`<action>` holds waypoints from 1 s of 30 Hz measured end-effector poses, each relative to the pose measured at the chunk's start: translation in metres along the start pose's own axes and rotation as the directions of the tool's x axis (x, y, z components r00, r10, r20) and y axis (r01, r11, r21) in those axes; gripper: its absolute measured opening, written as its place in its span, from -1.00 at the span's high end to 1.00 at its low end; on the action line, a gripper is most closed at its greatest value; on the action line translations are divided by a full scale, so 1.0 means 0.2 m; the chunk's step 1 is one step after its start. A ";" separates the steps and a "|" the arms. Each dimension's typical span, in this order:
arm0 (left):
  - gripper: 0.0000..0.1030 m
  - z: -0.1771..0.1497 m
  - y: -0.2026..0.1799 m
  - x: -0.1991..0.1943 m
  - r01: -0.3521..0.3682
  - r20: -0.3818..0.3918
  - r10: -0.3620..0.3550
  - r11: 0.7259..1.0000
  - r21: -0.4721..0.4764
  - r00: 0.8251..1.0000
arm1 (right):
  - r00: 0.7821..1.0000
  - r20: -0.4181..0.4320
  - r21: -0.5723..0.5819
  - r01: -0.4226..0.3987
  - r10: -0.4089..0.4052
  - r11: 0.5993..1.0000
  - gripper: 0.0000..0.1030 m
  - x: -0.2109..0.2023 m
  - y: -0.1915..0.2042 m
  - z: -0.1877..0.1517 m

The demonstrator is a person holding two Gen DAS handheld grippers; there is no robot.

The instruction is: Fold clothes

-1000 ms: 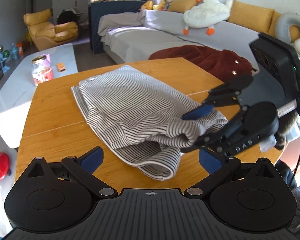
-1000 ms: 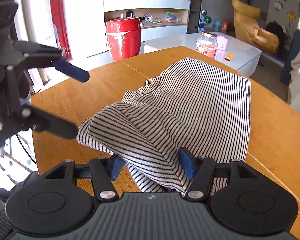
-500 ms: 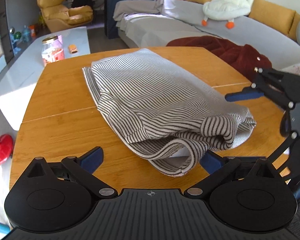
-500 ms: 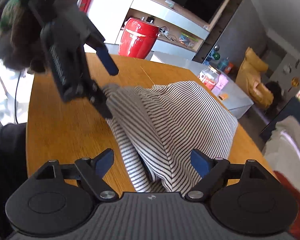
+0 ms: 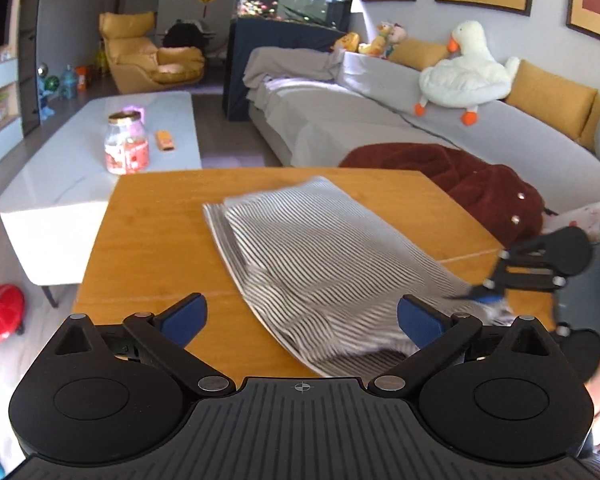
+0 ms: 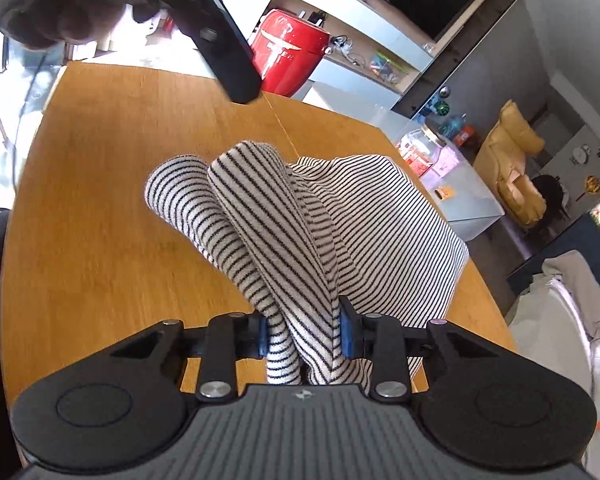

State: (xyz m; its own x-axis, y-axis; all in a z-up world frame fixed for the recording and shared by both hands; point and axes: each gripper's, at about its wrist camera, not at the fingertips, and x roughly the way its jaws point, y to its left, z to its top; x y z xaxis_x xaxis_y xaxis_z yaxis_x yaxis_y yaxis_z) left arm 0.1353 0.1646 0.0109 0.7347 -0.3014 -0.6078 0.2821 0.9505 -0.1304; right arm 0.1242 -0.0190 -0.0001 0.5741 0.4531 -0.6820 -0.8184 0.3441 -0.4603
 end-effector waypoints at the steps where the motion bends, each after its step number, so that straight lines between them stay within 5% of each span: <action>1: -1.00 0.03 0.01 0.05 -0.017 0.000 0.017 1.000 0.013 1.000 | 0.999 -0.002 0.000 -0.033 0.033 0.999 0.42 -0.04 -0.01 0.01; 6: -1.00 0.09 0.04 0.30 -0.036 -0.058 0.041 0.995 0.090 0.997 | 0.985 -0.013 -0.059 -0.174 0.173 0.983 0.44 -0.30 -0.04 0.11; 12: -0.86 -0.01 0.05 0.42 0.074 -0.139 -0.053 0.985 0.155 0.989 | 0.974 0.006 -0.112 -0.226 0.228 0.968 0.45 -0.54 -0.26 0.36; 16: -0.78 -0.03 0.15 0.41 0.139 -0.159 -0.123 0.986 0.091 0.980 | 0.960 0.008 -0.068 -0.280 0.281 0.958 0.45 -0.31 -0.49 0.42; 23: -0.83 0.00 0.27 0.18 0.059 -0.115 -0.055 0.998 0.038 0.992 | 0.934 -0.067 -0.017 -0.353 0.351 0.936 0.40 0.31 -0.61 0.30; 30: -0.89 0.18 0.13 -0.03 0.126 0.033 -0.131 0.985 0.118 0.991 | 0.948 0.009 0.075 -0.318 0.319 0.945 -0.13 0.30 -0.70 0.24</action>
State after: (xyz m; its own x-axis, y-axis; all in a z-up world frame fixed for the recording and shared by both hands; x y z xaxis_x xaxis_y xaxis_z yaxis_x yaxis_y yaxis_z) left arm 0.1602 0.1877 0.0403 0.7115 -0.4259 -0.5589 0.4433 0.8892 -0.1132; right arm 0.2751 -0.0006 0.0516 0.2836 0.5462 -0.7882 -0.9542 0.2423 -0.1754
